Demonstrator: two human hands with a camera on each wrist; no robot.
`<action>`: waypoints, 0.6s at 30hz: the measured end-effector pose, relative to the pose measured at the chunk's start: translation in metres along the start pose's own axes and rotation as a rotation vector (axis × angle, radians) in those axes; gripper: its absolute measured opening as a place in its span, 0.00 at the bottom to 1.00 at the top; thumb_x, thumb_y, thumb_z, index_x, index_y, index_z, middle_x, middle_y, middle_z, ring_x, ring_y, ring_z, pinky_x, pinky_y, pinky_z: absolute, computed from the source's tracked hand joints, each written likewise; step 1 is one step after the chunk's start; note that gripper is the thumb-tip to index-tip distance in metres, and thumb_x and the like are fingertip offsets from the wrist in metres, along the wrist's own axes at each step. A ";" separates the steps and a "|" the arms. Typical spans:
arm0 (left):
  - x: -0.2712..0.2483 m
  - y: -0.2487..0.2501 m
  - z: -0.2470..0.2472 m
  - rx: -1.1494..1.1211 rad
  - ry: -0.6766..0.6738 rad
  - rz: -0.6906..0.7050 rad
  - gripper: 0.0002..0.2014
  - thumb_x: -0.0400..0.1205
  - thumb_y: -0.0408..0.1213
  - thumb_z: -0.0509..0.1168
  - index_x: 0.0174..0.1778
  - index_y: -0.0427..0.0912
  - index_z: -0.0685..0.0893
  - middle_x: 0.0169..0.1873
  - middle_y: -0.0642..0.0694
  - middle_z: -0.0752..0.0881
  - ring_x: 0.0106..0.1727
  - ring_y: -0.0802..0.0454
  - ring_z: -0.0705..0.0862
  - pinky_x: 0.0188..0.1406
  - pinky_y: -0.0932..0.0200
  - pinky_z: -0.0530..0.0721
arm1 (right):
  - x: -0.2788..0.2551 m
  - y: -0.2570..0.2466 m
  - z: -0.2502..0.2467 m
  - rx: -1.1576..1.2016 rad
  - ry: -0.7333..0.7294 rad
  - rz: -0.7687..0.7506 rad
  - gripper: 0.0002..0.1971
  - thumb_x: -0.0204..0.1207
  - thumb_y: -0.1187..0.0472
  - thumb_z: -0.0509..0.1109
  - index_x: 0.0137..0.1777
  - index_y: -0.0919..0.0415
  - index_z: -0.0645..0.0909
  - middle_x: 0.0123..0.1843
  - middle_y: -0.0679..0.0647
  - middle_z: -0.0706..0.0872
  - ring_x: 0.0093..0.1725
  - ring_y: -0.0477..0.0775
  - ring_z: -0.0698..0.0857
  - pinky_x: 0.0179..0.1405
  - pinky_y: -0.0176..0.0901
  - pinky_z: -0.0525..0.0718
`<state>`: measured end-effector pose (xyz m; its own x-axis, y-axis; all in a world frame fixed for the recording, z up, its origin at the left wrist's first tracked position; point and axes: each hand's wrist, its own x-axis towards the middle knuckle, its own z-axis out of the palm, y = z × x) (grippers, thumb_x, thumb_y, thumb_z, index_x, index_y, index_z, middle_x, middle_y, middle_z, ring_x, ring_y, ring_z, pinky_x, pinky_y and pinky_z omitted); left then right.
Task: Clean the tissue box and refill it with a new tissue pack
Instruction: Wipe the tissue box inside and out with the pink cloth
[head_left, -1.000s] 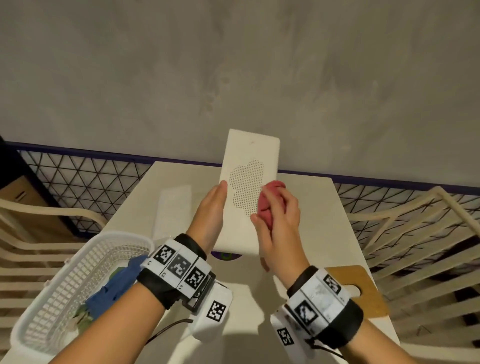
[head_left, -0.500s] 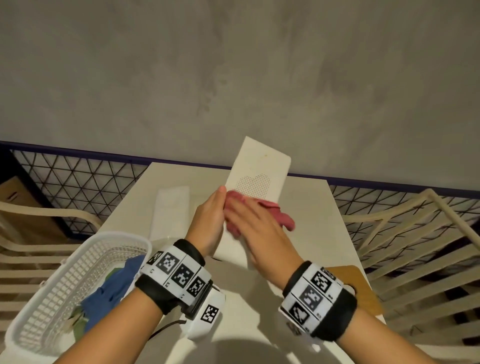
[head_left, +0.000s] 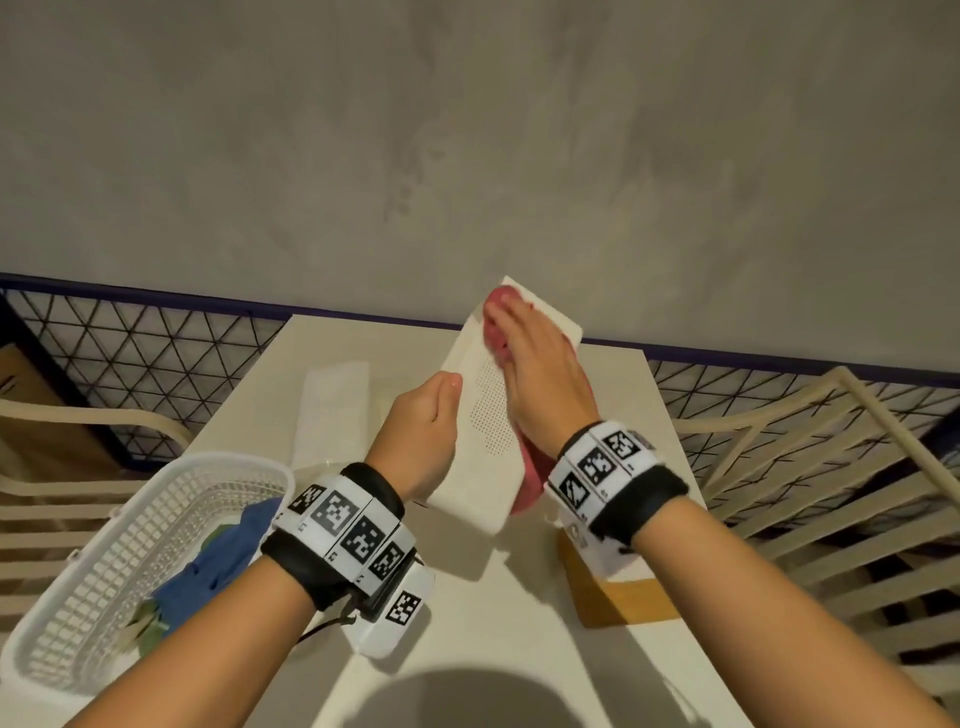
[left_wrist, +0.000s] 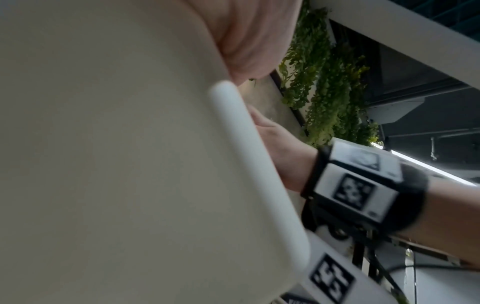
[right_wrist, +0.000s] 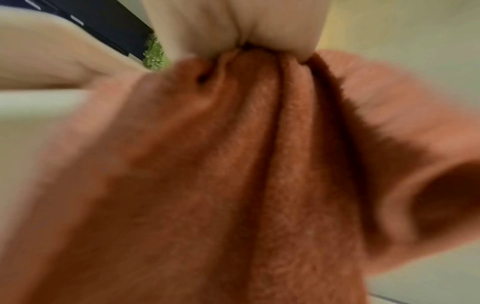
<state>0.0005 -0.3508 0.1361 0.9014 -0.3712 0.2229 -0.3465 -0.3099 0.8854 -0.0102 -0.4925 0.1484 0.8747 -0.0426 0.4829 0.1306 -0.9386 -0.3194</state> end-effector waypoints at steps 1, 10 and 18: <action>-0.001 -0.002 -0.001 0.038 -0.012 0.040 0.18 0.86 0.40 0.47 0.34 0.38 0.73 0.29 0.47 0.75 0.29 0.56 0.70 0.28 0.71 0.69 | 0.007 0.006 -0.002 0.014 0.039 0.076 0.23 0.82 0.66 0.54 0.78 0.56 0.62 0.81 0.53 0.64 0.79 0.53 0.62 0.79 0.45 0.56; -0.003 -0.012 -0.008 0.211 -0.025 0.141 0.20 0.86 0.38 0.49 0.25 0.46 0.62 0.22 0.49 0.68 0.25 0.55 0.66 0.25 0.69 0.67 | 0.000 -0.011 0.014 0.063 0.056 -0.027 0.22 0.80 0.69 0.57 0.74 0.58 0.68 0.77 0.53 0.71 0.76 0.55 0.67 0.76 0.49 0.64; 0.004 -0.011 -0.008 -0.027 0.043 0.041 0.17 0.85 0.35 0.51 0.30 0.36 0.73 0.27 0.44 0.73 0.30 0.57 0.69 0.27 0.68 0.66 | -0.011 -0.039 0.015 0.064 0.117 -0.130 0.21 0.76 0.70 0.60 0.69 0.61 0.74 0.72 0.55 0.77 0.72 0.53 0.71 0.71 0.36 0.60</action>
<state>0.0104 -0.3420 0.1304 0.8971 -0.3452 0.2760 -0.3769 -0.2716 0.8855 -0.0177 -0.4503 0.1438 0.7885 0.0348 0.6140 0.2718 -0.9153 -0.2972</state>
